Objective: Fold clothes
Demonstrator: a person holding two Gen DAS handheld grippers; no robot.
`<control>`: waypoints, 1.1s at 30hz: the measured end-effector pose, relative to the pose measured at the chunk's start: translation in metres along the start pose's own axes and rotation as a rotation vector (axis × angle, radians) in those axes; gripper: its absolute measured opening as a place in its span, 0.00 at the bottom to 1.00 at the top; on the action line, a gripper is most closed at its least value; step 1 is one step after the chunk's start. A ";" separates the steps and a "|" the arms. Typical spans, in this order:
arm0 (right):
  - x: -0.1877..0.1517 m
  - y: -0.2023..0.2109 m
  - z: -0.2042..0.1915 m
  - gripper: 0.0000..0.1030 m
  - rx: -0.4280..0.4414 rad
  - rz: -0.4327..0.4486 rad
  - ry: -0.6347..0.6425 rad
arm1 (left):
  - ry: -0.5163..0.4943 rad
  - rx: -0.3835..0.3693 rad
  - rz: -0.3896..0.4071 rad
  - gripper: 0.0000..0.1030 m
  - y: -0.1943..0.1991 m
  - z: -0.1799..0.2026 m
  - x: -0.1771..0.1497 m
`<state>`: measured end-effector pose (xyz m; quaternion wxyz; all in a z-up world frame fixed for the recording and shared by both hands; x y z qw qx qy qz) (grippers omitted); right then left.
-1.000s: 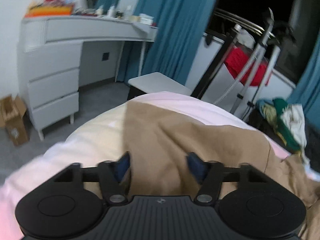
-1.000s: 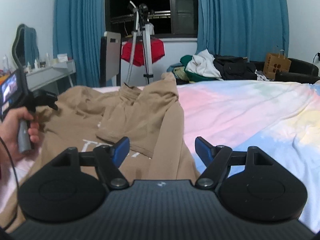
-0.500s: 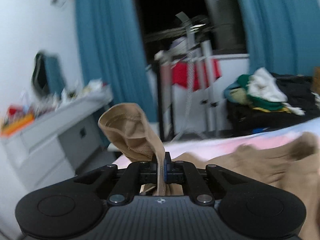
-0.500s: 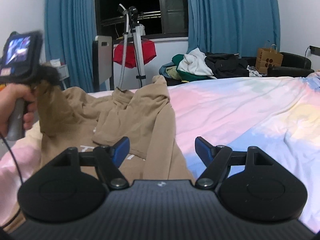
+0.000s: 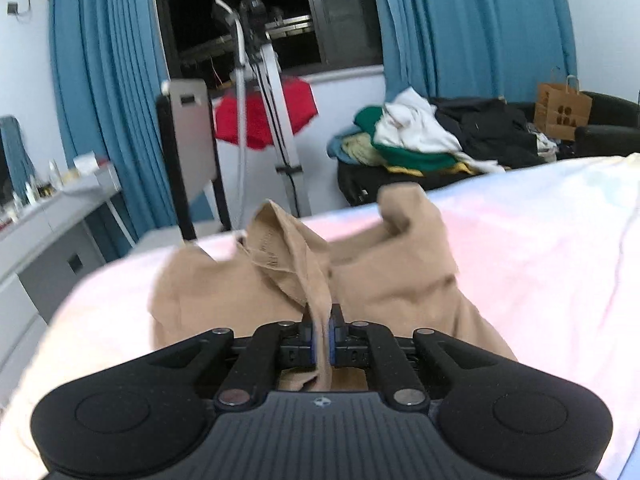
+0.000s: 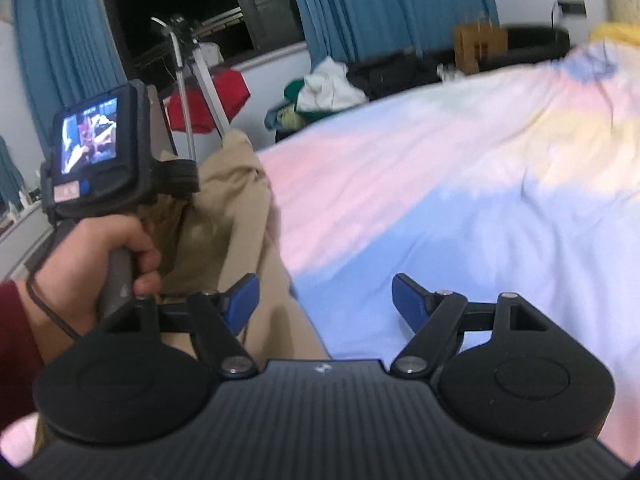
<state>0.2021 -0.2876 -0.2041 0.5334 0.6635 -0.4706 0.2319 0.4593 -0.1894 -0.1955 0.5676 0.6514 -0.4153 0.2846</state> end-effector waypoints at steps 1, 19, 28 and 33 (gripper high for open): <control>-0.001 -0.003 -0.001 0.73 -0.003 0.001 0.008 | 0.023 -0.027 0.002 0.23 -0.001 0.000 -0.002; 0.015 0.043 -0.020 0.72 0.067 0.118 0.077 | 0.253 -0.158 -0.113 0.81 0.274 -0.208 -0.115; -0.006 0.102 -0.029 0.72 0.143 -0.018 0.045 | 0.295 -0.147 -0.341 0.78 0.293 -0.240 -0.211; -0.024 0.139 -0.020 0.72 0.085 -0.022 0.077 | 0.210 -0.140 -0.503 0.71 0.280 -0.227 -0.256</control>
Point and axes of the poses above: each gripper's, at about its wrist camera, not at the fingertips, and y roughly against the way its jaws point, z to its right, x to its top, the point moved 10 cm from there along -y, roughly the way its jaws point, and after that the axes turned 1 degree about -y, right-handed, at the moved point
